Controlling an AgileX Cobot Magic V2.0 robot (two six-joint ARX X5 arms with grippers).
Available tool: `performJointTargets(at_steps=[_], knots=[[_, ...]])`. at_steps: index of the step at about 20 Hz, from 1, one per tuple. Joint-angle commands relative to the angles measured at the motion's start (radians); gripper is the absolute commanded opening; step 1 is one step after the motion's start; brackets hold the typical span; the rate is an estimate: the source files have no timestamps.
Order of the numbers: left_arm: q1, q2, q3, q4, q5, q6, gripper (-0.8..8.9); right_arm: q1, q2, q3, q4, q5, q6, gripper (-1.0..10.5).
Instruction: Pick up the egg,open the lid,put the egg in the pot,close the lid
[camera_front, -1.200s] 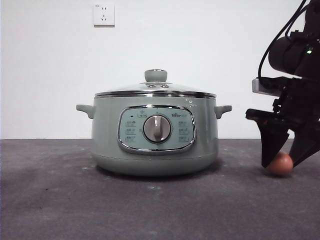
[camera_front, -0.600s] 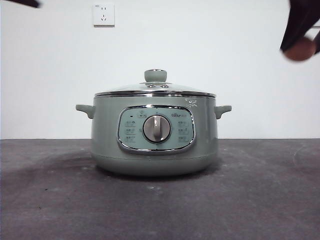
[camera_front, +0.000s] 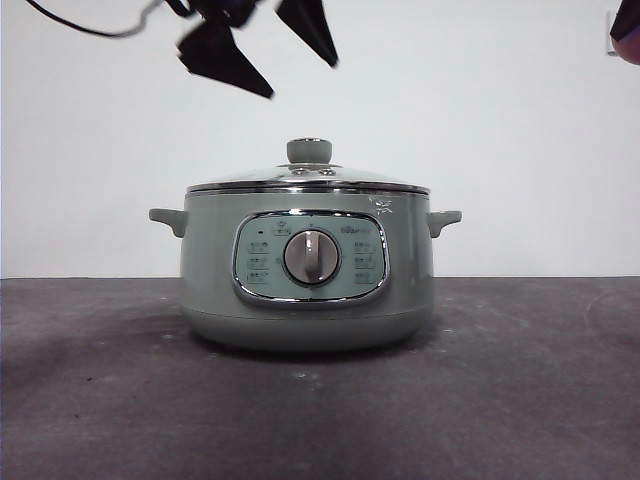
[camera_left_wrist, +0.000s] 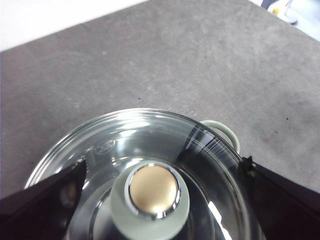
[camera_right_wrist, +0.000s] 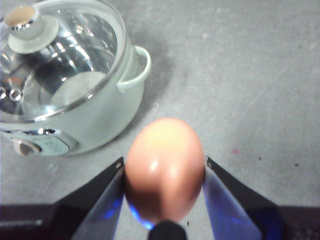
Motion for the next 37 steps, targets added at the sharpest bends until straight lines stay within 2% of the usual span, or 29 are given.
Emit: performJointTargets(at_steps=[1,13,17,18,21,23,32,37], knots=[[-0.009,0.064,0.011,0.009,-0.002,0.012,6.27,0.003,-0.003,0.001,0.001,-0.002,0.003,-0.1],[-0.027,0.156,0.011,-0.037,-0.032,0.011,6.25,0.003,-0.003,0.001,0.0,-0.002,0.002,-0.1],[-0.039,0.158,0.011,-0.029,-0.08,0.011,6.22,0.002,-0.003,0.001,0.0,-0.001,0.002,-0.1],[-0.039,0.158,0.011,-0.029,-0.08,0.011,5.71,0.002,-0.003,0.001,-0.001,-0.001,0.002,-0.1],[-0.039,0.157,0.011,-0.032,-0.076,0.011,1.74,0.002,-0.002,0.001,-0.001,-0.001,-0.002,-0.1],[-0.039,0.155,0.011,-0.032,-0.076,0.008,0.04,0.002,-0.002,0.001,-0.001,0.0,-0.005,-0.1],[-0.037,0.108,0.012,-0.026,-0.077,0.008,-0.09,0.002,-0.001,0.001,-0.001,-0.001,-0.005,-0.1],[-0.031,0.065,0.076,-0.07,-0.078,0.009,-0.09,0.003,0.003,0.001,0.007,-0.002,-0.004,-0.1]])
